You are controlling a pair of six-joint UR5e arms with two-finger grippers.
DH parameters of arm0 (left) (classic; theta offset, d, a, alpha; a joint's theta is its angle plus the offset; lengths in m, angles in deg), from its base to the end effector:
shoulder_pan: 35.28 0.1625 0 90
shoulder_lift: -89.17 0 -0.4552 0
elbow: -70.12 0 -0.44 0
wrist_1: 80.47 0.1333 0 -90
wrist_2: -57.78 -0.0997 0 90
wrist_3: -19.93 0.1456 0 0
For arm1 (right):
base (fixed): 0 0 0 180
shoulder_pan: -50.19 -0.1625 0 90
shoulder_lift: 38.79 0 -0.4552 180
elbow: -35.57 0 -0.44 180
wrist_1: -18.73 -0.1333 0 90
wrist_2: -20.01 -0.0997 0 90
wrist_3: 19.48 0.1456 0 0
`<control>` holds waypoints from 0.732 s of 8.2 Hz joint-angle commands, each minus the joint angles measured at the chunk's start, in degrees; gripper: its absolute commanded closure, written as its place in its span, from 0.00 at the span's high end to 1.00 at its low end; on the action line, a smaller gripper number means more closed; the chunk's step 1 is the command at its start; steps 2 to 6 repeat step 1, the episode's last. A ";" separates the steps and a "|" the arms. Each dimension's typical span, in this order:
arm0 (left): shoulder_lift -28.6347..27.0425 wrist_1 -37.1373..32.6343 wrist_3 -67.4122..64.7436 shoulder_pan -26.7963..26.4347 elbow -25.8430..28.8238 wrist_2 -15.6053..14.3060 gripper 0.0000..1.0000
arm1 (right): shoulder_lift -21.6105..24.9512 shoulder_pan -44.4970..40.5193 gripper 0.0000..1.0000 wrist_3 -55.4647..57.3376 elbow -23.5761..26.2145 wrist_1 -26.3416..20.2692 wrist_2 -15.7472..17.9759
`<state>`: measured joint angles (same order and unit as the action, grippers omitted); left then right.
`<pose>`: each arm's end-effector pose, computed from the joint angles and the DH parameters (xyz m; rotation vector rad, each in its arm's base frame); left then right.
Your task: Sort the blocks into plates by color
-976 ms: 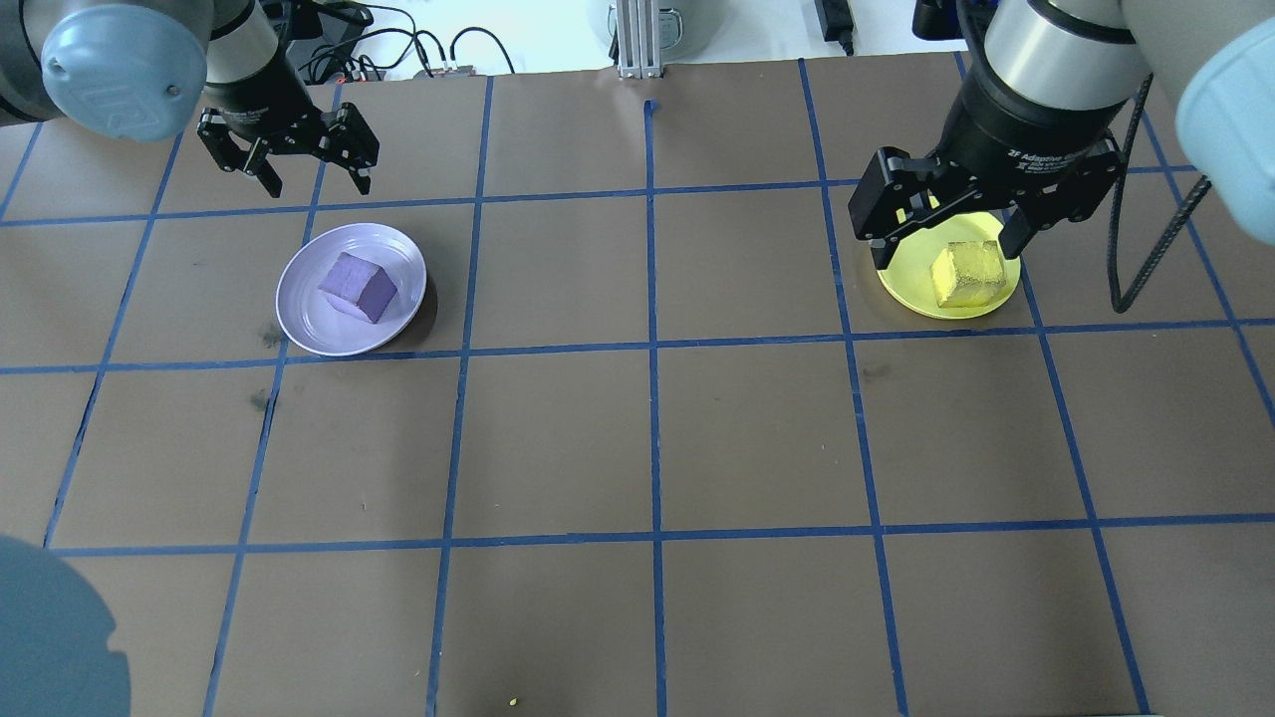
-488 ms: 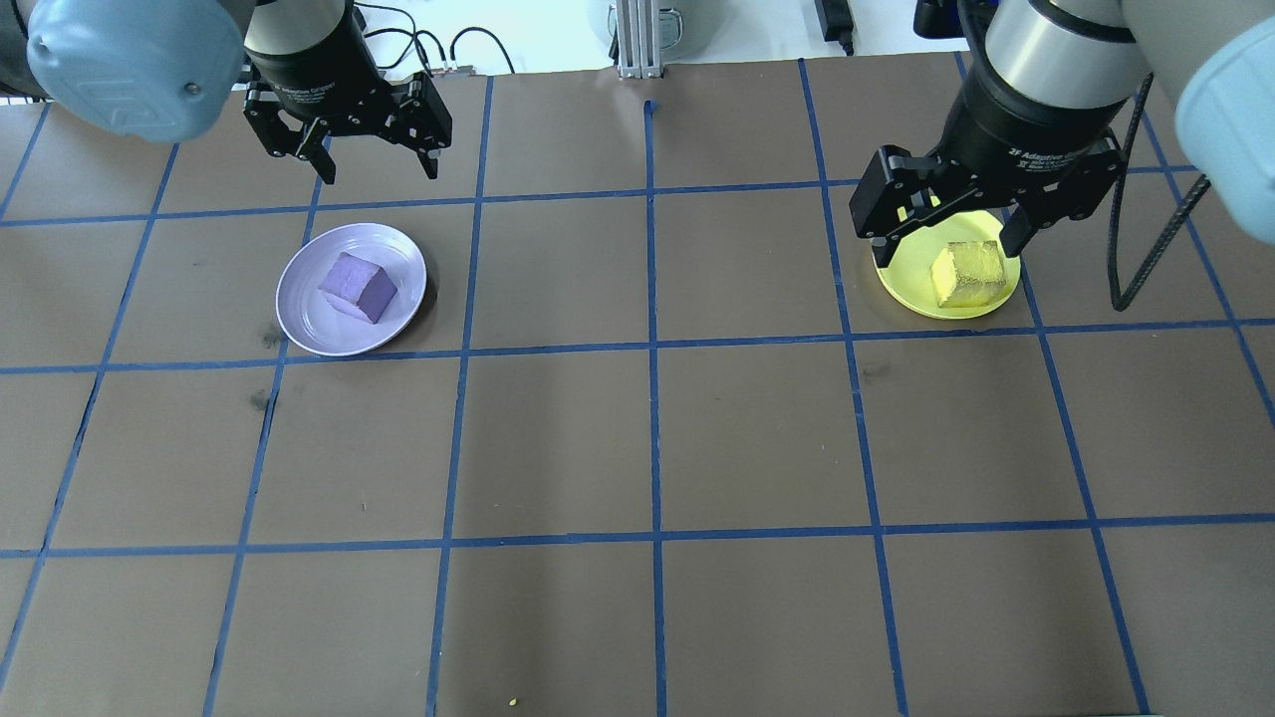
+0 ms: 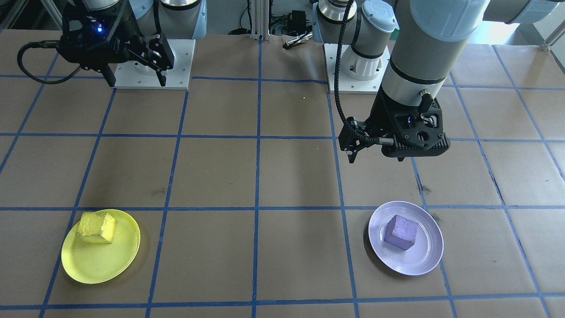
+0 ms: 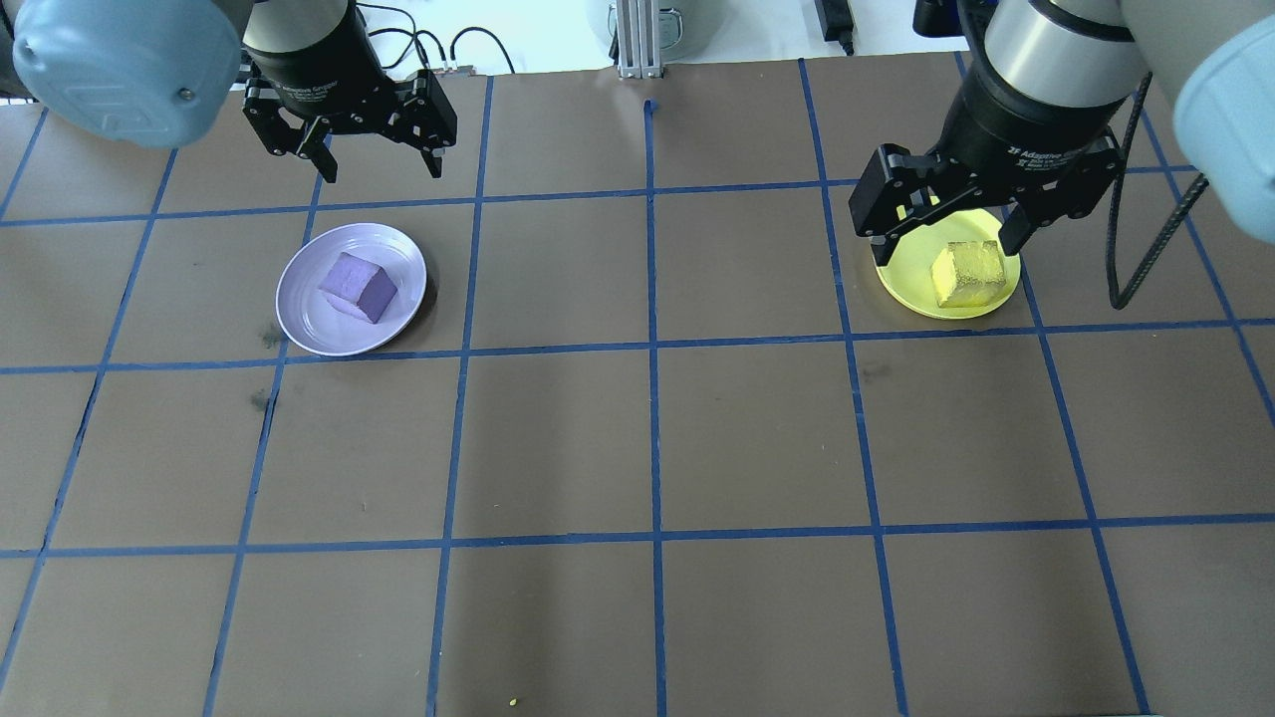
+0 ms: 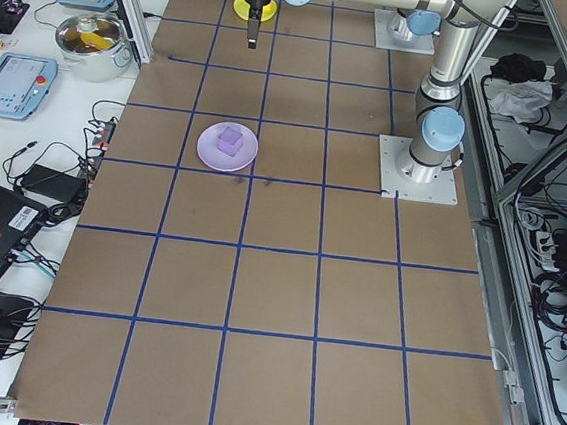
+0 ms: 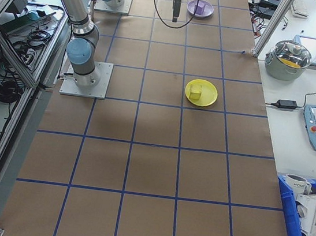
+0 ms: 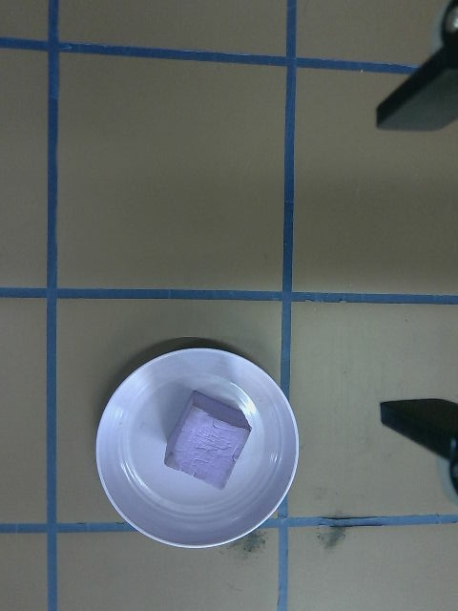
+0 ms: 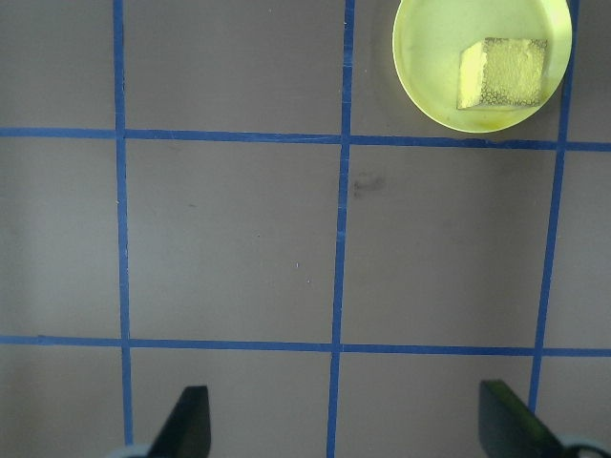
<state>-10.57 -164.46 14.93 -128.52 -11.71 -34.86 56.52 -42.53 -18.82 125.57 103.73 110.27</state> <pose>-0.1619 -0.6193 0.4618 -0.0504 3.0983 -0.1249 0.1560 -0.4896 0.5114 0.0564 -3.1367 0.0087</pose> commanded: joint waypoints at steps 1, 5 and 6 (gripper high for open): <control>1.73 -0.21 0.07 -0.11 -0.35 -0.25 1.00 | -0.05 0.00 1.00 0.04 0.00 0.08 0.00; 1.73 -0.21 0.07 -0.11 -0.35 -0.25 1.00 | -0.05 0.00 1.00 0.04 0.00 0.08 0.00; 1.73 -0.21 0.07 -0.11 -0.35 -0.25 1.00 | -0.05 0.00 1.00 0.04 0.00 0.08 0.00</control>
